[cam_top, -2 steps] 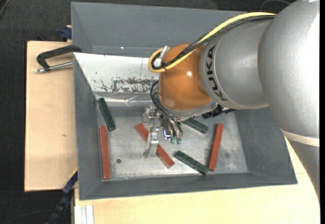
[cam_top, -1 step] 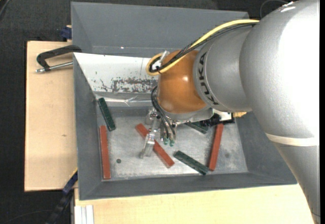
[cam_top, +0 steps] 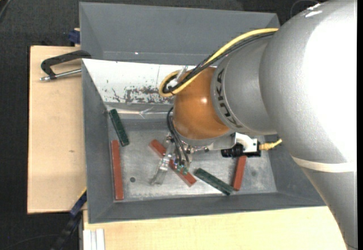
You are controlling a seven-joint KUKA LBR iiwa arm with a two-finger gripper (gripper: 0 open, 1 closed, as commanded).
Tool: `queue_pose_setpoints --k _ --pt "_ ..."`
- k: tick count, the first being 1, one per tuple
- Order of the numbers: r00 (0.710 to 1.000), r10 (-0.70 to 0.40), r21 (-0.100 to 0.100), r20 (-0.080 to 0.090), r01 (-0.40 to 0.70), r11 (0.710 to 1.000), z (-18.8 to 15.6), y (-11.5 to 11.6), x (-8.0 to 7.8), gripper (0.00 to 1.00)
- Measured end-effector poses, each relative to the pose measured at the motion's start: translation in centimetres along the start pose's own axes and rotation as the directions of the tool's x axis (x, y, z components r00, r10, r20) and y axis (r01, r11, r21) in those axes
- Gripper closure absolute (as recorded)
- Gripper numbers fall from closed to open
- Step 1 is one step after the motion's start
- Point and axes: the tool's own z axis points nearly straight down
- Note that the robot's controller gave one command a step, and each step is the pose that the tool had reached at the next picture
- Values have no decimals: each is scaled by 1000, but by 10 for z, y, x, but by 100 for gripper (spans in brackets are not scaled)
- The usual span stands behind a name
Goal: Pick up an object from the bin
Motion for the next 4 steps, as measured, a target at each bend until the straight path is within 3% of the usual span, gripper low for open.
queue_pose_setpoints --k 1,3,4 --pt "1000 2 -1 2 -2 1000 0 0 -1 100" --pt "1000 -2 -5 10 2 1000 -93 3 -3 100" --pt "1000 -4 -3 7 4 1000 -103 5 -4 100"
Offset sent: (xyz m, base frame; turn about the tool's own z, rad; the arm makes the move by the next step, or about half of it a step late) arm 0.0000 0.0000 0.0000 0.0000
